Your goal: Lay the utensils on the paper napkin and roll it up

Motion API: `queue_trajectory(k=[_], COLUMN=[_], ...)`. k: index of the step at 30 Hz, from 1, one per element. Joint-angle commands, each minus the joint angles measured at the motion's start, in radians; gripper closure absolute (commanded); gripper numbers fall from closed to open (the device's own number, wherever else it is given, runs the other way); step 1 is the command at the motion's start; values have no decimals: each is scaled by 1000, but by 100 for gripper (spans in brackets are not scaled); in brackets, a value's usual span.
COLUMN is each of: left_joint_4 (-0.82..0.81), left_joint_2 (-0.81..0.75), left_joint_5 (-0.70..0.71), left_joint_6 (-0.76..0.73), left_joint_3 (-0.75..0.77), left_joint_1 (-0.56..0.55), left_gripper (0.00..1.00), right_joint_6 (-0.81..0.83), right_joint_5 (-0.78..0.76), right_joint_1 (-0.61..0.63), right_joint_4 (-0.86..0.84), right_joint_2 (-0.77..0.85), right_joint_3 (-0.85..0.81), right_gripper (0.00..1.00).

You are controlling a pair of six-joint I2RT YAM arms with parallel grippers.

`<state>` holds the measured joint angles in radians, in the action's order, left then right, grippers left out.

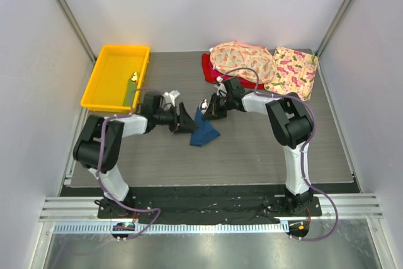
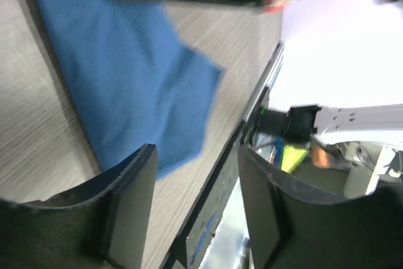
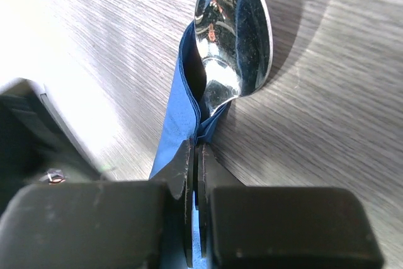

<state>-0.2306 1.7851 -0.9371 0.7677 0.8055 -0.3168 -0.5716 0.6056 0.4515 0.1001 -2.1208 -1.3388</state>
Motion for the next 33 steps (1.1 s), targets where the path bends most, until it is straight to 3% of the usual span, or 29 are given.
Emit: queue_trajectory(k=[1, 2, 3, 5, 7, 13, 21, 25, 26, 33], left_joint_4=[185, 223, 253, 310, 347, 458, 150, 206, 200, -31], left_joint_2=[-162, -196, -205, -237, -254, -315, -452, -434, -426, -385], left_joint_5=[37, 40, 44, 52, 66, 191, 277, 192, 111, -74], left_joint_6=[-152, -174, -214, -237, -278, -401, -367, -418, -403, -254], left_joint_3=[107, 122, 133, 150, 164, 204, 31, 55, 57, 6], left_joint_1=[61, 82, 94, 132, 156, 185, 193, 211, 223, 285], left_gripper=[37, 35, 25, 19, 0, 0, 0, 0, 0, 0], right_joint_6=[24, 19, 18, 13, 13, 18, 26, 19, 19, 53], right_joint_5=[16, 23, 26, 31, 34, 43, 54, 72, 79, 131], right_joint_1=[-13, -13, -14, -13, -14, -14, -14, -14, -14, -14], right_joint_4=[-54, -63, -68, -71, -74, -86, -89, -94, -94, -97], right_joint_2=[67, 73, 81, 88, 102, 142, 163, 176, 180, 257], right_joint_3=[18, 20, 23, 24, 29, 33, 35, 26, 24, 20], right_gripper=[99, 99, 99, 99, 99, 99, 99, 99, 99, 99])
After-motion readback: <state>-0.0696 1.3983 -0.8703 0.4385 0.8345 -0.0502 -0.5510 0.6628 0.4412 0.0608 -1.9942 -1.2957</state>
